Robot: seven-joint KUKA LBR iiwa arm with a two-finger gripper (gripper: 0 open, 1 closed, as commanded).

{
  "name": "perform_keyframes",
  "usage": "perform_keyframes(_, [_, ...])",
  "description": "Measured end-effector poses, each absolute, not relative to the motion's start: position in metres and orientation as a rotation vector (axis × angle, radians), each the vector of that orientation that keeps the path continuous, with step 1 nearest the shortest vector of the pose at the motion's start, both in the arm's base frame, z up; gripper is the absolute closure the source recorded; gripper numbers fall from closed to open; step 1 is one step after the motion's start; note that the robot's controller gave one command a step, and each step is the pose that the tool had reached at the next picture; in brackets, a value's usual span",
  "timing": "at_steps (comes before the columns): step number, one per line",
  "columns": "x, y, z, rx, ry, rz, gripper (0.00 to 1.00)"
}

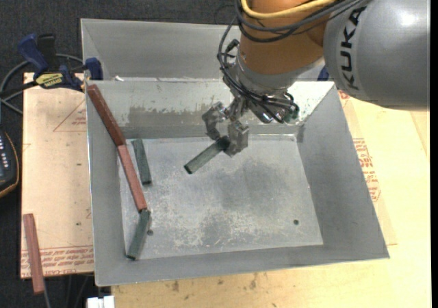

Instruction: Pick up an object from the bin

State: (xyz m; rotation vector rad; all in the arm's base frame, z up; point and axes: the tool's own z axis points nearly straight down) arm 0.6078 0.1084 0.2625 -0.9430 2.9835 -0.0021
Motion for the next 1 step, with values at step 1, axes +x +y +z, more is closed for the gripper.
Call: perform_keyframes(1, [0.6019, 0.1703, 0.3326, -1.399, 2.801, 0.001, 1.00])
